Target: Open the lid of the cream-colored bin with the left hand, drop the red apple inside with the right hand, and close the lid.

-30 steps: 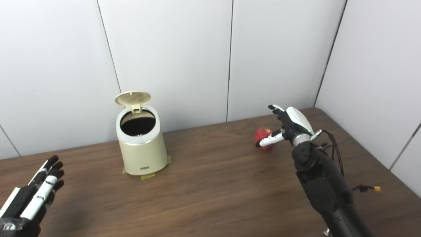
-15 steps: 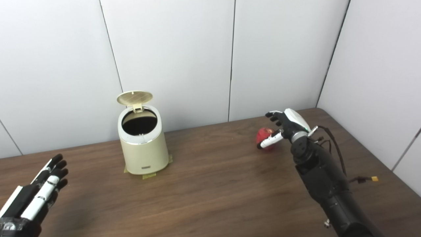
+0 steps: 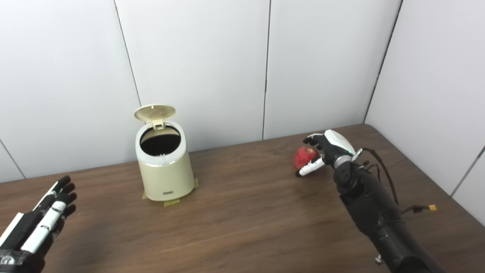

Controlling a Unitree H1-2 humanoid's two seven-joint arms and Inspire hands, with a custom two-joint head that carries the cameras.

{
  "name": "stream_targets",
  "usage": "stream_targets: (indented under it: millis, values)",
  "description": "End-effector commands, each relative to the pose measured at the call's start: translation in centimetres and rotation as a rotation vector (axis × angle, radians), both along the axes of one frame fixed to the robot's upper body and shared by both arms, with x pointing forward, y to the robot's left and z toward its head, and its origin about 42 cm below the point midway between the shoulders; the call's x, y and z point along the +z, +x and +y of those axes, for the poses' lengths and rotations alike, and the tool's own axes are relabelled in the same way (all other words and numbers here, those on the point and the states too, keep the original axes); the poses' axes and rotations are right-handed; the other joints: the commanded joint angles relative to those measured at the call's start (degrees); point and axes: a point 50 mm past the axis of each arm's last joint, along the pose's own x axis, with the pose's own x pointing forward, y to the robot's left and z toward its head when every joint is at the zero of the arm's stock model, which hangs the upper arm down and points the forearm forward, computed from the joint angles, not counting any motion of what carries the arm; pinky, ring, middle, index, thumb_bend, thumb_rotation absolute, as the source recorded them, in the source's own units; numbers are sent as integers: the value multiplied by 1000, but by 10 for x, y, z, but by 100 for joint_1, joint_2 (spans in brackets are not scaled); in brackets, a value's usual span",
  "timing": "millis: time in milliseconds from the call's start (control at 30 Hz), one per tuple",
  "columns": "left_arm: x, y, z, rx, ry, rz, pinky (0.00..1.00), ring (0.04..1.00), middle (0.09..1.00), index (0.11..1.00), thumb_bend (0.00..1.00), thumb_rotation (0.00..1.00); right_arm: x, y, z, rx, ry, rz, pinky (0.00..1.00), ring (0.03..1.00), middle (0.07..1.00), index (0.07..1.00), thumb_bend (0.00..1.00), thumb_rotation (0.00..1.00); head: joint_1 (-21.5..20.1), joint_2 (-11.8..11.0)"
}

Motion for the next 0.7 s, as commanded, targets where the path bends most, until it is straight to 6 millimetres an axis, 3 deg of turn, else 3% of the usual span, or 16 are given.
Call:
stream_targets:
  millis: [0, 300, 400, 433, 500, 667]
  values:
    - [20, 5, 0, -4, 4, -70, 1000, 1000, 1000, 1000, 330, 624, 36, 11, -7, 27, -45, -96, 737, 806, 813, 752, 890, 153, 0, 2]
    - [22, 4, 0, -9, 26, -74, 1000, 1000, 1000, 1000, 320, 626, 32, 10, -6, 46, -20, -123, 645, 718, 755, 730, 868, 107, 11, 34]
    - [22, 4, -1, -10, 34, -75, 1000, 1000, 1000, 1000, 327, 630, 32, 9, -6, 32, -7, -137, 588, 607, 640, 686, 840, 54, 11, 48]
    - [22, 4, 0, -10, 34, -74, 1000, 1000, 1000, 1000, 319, 631, 32, 9, -6, 21, -2, -141, 564, 567, 565, 658, 707, 28, 11, 48]
    - [22, 4, 0, -3, 36, -74, 1000, 1000, 1000, 1000, 288, 577, 33, 9, -6, -1, 15, -150, 474, 486, 479, 534, 568, 5, 18, 54]
    - [24, 3, 2, 13, 45, -84, 1000, 1000, 1000, 1000, 264, 511, 32, 6, -2, 2, 23, -159, 374, 392, 477, 529, 518, 0, 27, 69]
